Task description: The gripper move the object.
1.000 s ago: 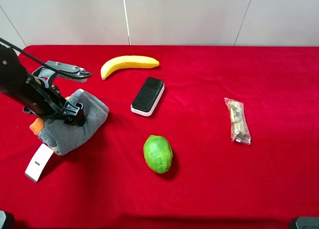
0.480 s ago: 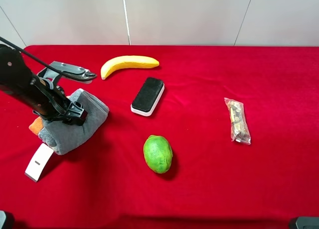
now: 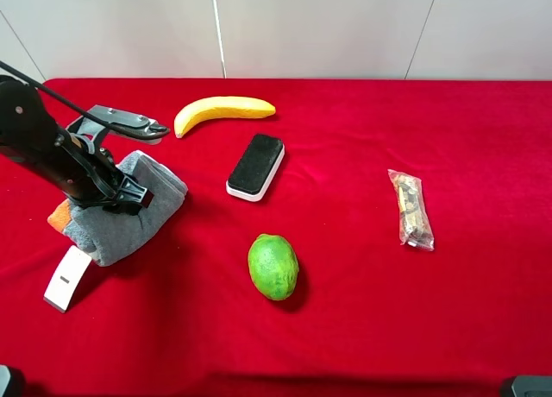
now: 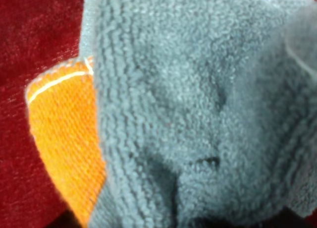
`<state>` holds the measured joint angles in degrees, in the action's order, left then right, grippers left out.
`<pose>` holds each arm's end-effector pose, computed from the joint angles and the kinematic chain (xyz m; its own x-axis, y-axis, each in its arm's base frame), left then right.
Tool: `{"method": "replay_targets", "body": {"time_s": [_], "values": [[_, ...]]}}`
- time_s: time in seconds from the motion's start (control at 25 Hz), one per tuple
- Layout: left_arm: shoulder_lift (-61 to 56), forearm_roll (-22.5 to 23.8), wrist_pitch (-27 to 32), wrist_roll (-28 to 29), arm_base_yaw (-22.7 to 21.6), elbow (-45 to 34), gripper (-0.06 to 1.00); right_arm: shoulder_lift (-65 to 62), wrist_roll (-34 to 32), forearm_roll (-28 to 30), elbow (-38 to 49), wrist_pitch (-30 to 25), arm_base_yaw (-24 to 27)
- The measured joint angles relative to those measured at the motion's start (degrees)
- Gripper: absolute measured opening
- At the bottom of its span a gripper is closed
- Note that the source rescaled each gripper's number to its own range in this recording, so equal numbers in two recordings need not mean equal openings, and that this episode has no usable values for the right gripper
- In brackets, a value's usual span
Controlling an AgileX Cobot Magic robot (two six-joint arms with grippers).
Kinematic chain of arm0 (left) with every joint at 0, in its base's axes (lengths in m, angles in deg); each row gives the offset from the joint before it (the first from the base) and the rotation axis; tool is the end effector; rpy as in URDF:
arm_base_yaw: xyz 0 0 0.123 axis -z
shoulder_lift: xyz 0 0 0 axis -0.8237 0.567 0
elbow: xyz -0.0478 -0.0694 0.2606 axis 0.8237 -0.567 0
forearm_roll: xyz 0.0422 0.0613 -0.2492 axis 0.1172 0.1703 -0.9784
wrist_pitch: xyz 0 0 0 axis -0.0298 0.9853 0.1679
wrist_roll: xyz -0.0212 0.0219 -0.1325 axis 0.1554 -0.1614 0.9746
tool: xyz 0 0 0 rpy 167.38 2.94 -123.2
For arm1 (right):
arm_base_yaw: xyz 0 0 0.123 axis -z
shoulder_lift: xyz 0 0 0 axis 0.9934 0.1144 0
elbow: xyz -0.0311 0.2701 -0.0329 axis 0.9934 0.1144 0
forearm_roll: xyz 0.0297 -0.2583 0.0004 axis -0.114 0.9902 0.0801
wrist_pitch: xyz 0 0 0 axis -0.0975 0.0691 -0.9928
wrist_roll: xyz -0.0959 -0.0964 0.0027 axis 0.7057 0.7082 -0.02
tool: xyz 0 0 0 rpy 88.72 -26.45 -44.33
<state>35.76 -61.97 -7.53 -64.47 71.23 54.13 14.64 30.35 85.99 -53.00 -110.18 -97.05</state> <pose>0.2730 -0.0798 0.0448 -0.8793 0.2889 -0.3787 0.3131 0.9497 -0.0026 0.0547 0.0109 0.2647 -0.4142 -0.0590 -0.9083 -0.2046 0.9784 0.0297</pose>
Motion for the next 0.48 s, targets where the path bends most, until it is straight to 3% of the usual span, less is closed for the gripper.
{"method": "replay_targets", "body": {"time_s": [0.48], "values": [[-1.29, 0.06, 1.35, 0.49, 0.00, 0.02, 0.07, 0.00, 0.00, 0.00, 0.00, -0.06, 0.00]]}}
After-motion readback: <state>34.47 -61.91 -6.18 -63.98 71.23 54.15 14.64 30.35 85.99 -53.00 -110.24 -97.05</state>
